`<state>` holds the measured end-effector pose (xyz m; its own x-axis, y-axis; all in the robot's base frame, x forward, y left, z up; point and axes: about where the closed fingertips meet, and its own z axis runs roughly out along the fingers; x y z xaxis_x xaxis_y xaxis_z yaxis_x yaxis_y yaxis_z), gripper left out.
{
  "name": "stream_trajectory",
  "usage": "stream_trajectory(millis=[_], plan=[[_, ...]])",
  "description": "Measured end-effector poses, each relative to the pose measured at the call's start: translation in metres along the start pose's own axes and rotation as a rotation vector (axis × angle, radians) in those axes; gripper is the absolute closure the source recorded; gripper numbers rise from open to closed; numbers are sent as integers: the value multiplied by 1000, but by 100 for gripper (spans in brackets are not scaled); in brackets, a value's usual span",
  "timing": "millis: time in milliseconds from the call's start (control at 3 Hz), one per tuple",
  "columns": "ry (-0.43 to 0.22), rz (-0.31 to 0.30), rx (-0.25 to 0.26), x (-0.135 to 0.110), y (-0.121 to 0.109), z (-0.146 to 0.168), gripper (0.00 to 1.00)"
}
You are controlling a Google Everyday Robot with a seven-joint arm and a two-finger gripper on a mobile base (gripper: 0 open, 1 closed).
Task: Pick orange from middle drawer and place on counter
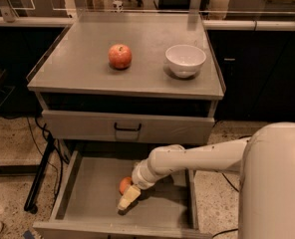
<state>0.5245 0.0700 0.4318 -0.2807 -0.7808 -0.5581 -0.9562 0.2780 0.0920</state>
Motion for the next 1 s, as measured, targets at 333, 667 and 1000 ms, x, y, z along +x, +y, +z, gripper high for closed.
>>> stream_trajectory(millis=[333,667,1000], plan=[[-15,4,7,1,-7,4,0],[-35,25,26,8,-22,10,0],[-52,92,14,37,-33,39,0]])
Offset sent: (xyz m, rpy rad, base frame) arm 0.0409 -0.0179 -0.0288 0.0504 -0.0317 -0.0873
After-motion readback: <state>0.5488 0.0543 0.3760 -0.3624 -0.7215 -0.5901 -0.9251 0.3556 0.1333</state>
